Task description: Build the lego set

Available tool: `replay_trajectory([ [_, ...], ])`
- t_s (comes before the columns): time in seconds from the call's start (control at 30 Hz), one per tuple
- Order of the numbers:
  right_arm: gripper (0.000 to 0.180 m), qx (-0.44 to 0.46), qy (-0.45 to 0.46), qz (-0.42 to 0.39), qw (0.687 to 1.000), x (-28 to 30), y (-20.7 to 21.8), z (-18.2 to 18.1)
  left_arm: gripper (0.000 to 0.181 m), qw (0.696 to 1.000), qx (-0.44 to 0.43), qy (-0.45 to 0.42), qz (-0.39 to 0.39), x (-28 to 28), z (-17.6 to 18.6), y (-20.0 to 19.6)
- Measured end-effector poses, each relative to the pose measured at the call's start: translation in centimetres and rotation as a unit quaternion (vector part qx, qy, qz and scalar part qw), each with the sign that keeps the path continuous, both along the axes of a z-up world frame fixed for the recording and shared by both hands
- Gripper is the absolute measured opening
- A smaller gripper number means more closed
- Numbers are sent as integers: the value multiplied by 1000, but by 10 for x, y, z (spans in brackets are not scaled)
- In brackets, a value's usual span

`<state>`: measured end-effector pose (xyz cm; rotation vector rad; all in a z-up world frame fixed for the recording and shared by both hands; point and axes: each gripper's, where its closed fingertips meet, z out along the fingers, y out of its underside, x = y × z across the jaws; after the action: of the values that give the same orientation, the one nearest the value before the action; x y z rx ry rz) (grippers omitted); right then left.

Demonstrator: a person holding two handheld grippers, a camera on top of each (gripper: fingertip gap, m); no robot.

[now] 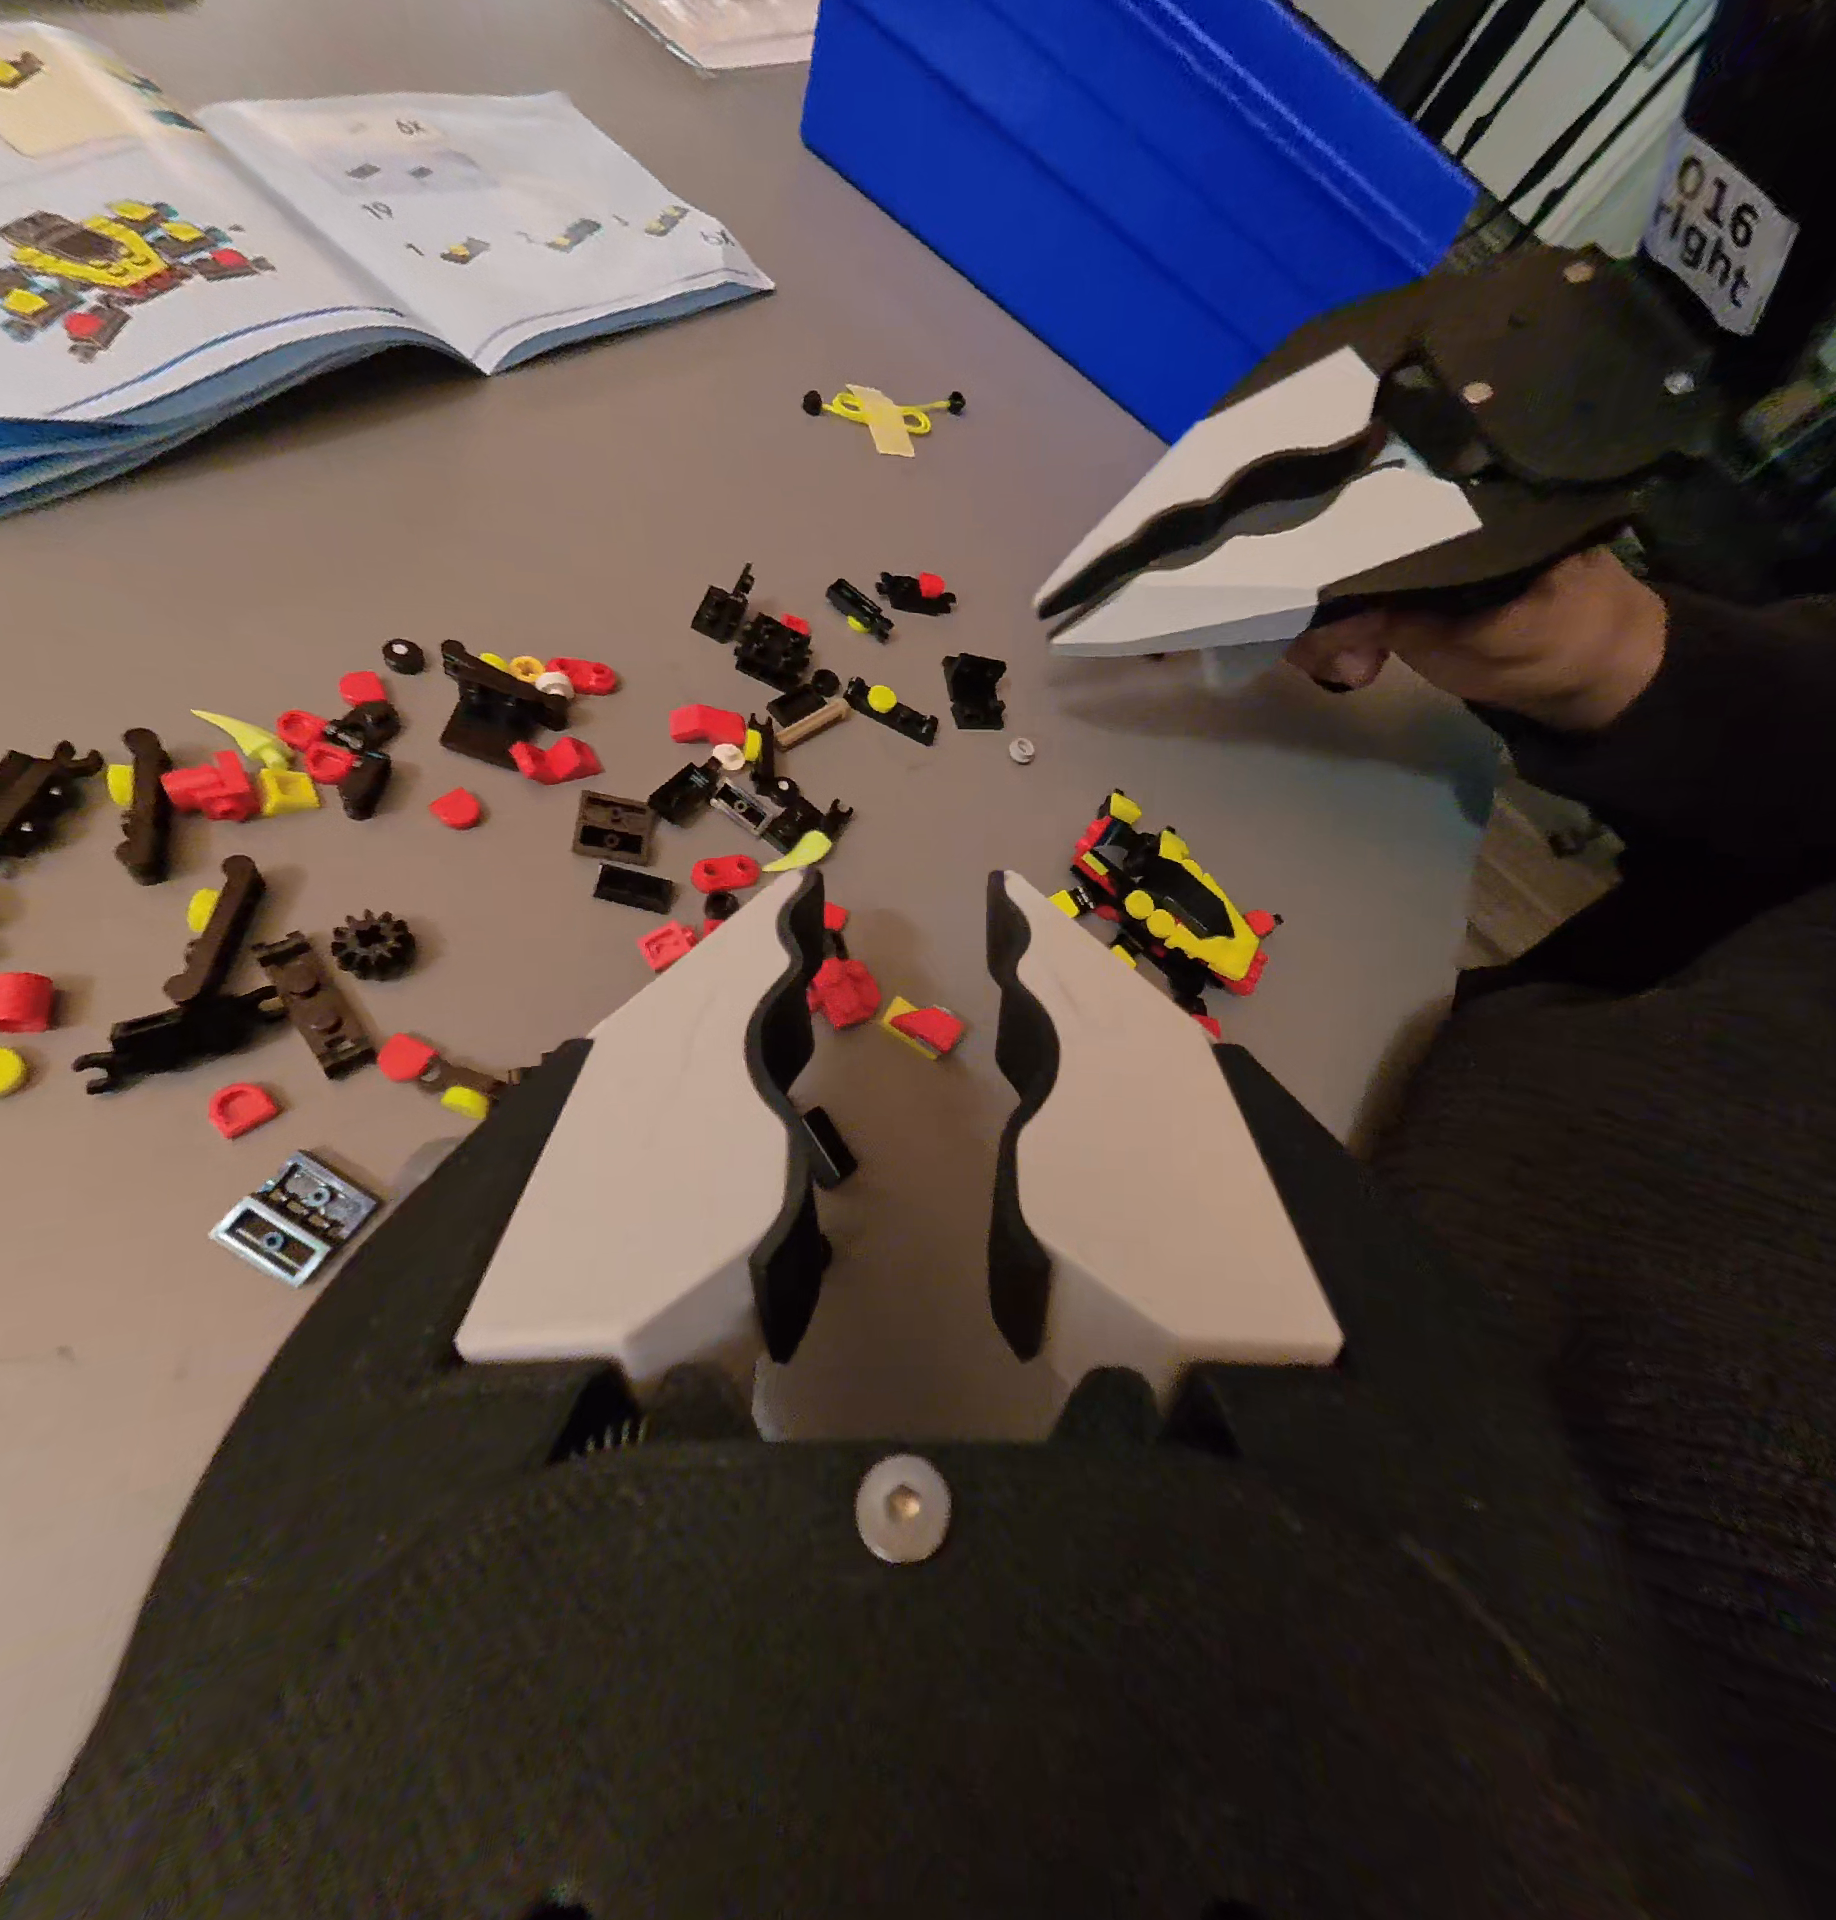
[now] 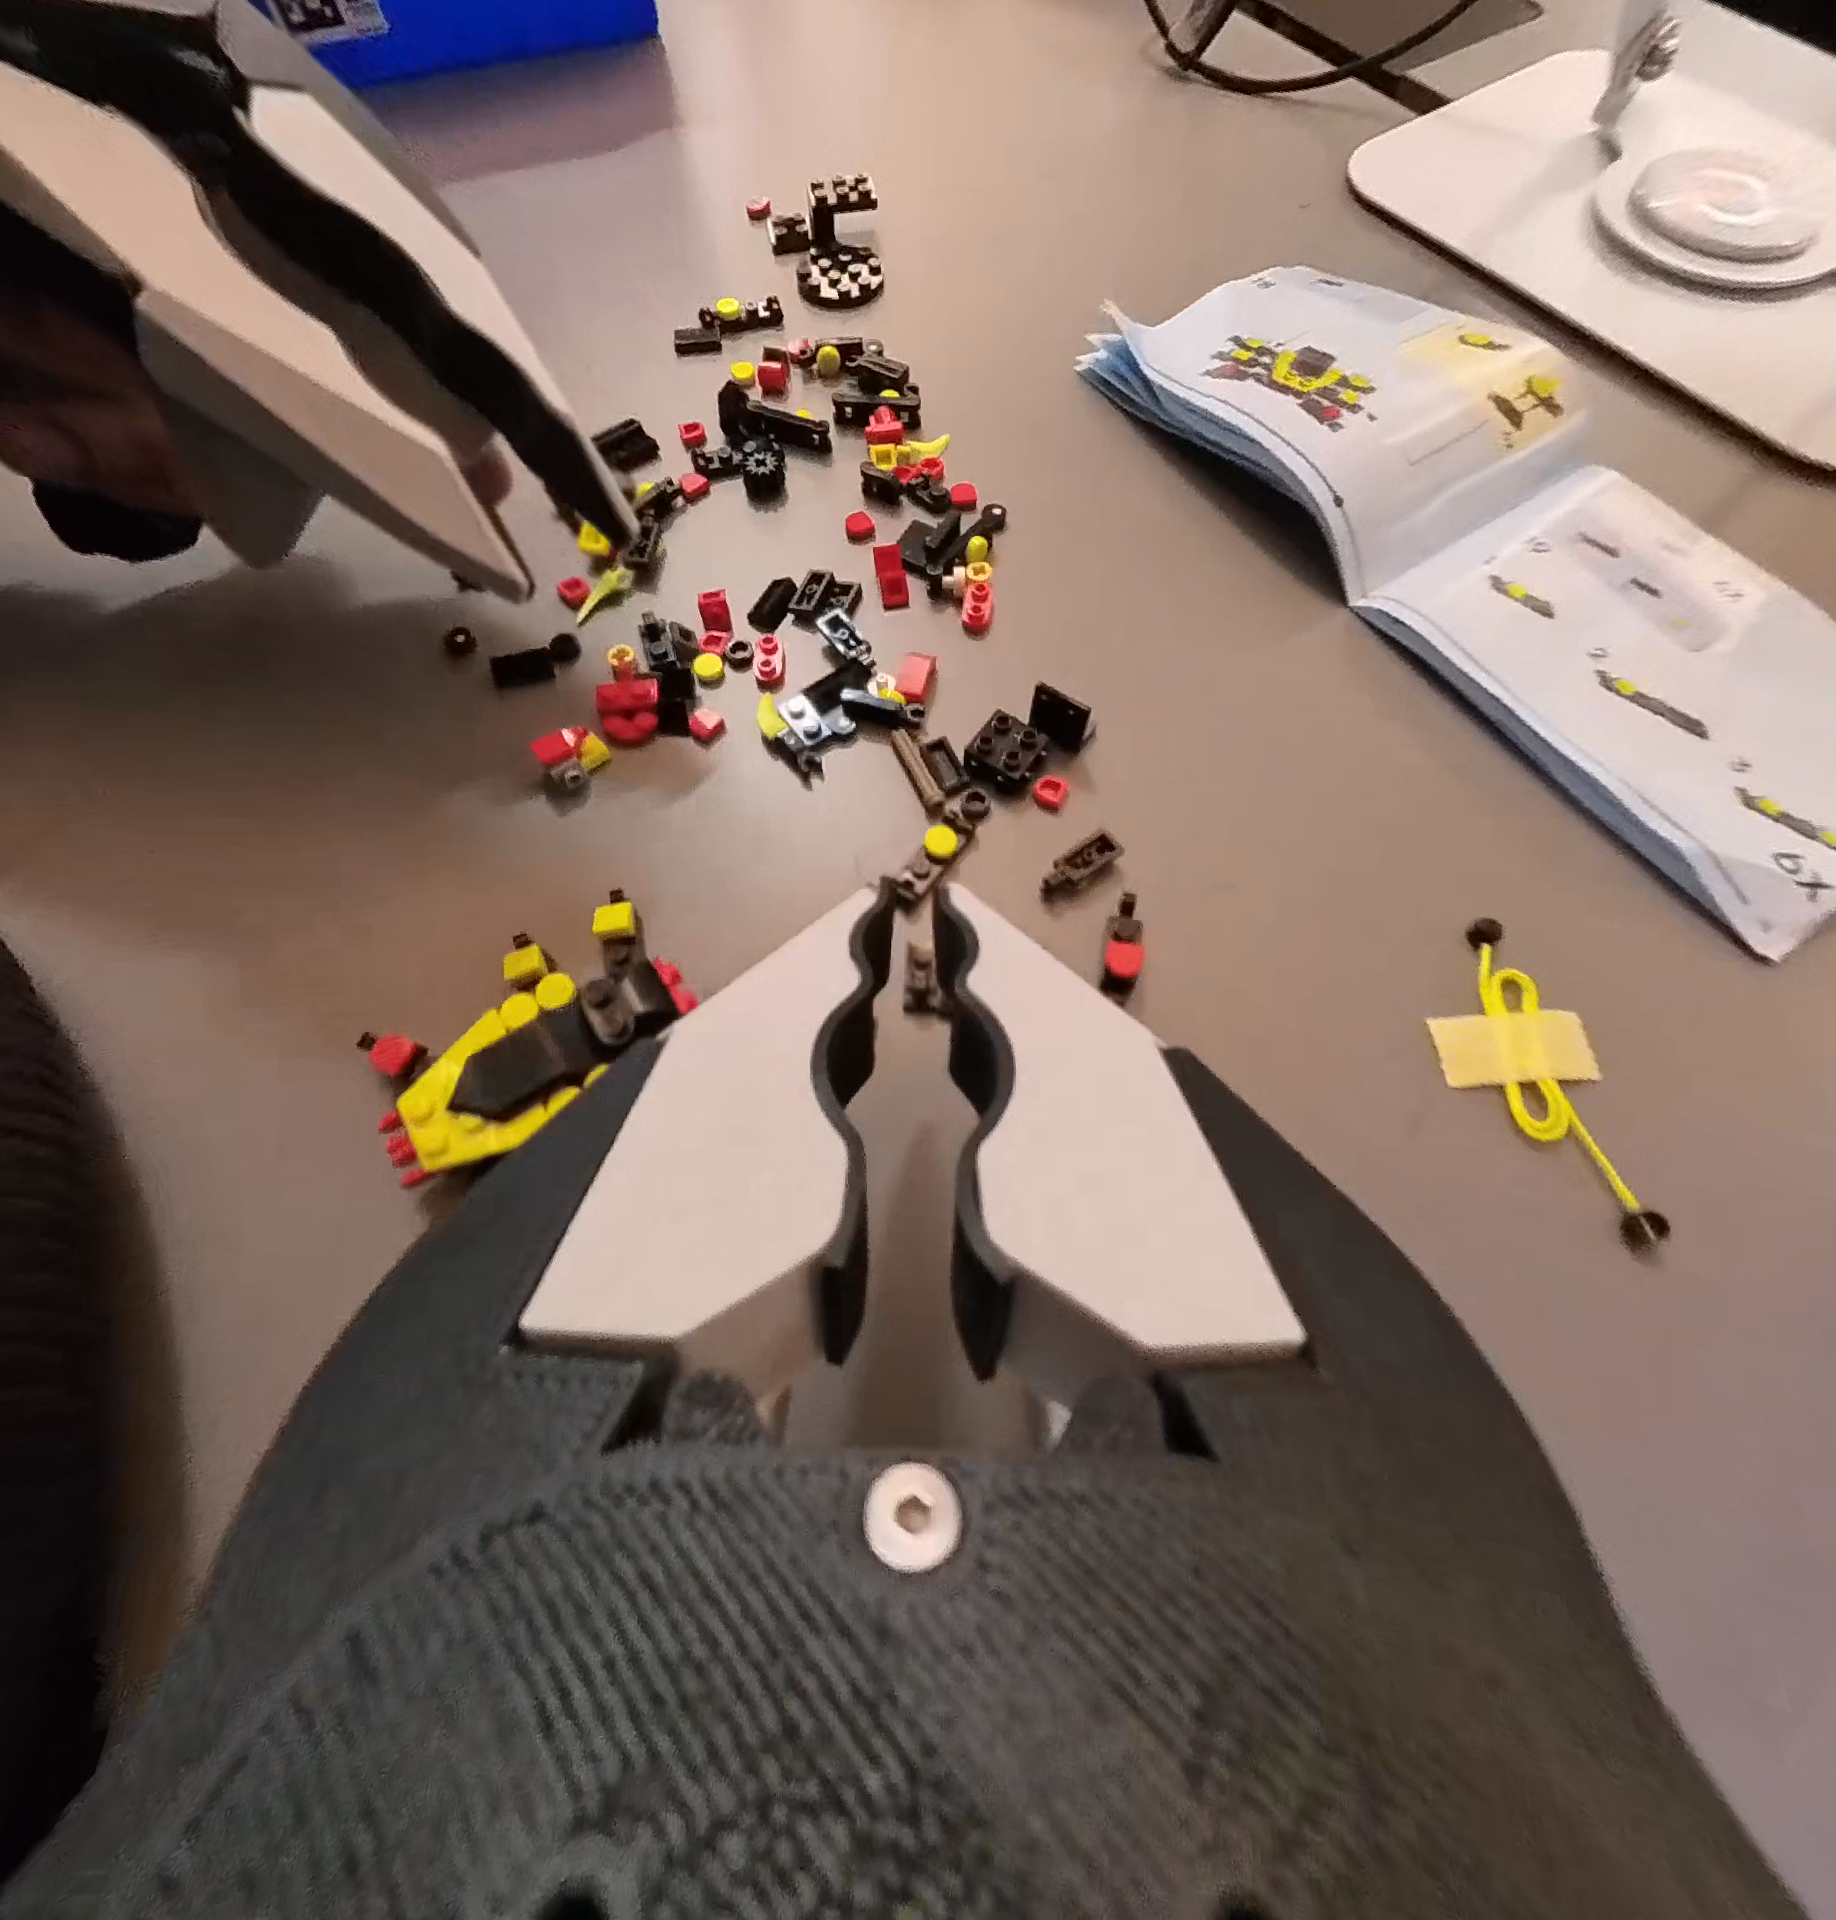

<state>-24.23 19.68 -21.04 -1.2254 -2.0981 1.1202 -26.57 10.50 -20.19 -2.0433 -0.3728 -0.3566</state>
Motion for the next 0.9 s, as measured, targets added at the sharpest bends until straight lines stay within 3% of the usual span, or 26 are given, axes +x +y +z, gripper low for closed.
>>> replay_trajectory([
  [0.67,13,-6,-45,20,999,-14,-12,-22,29,999,-34,9,11,-5,-15,1],
  [0.9,14,10,-47,29,998,-12,-16,-27,9,996,-63,21,61,-24,-22,-9],
])
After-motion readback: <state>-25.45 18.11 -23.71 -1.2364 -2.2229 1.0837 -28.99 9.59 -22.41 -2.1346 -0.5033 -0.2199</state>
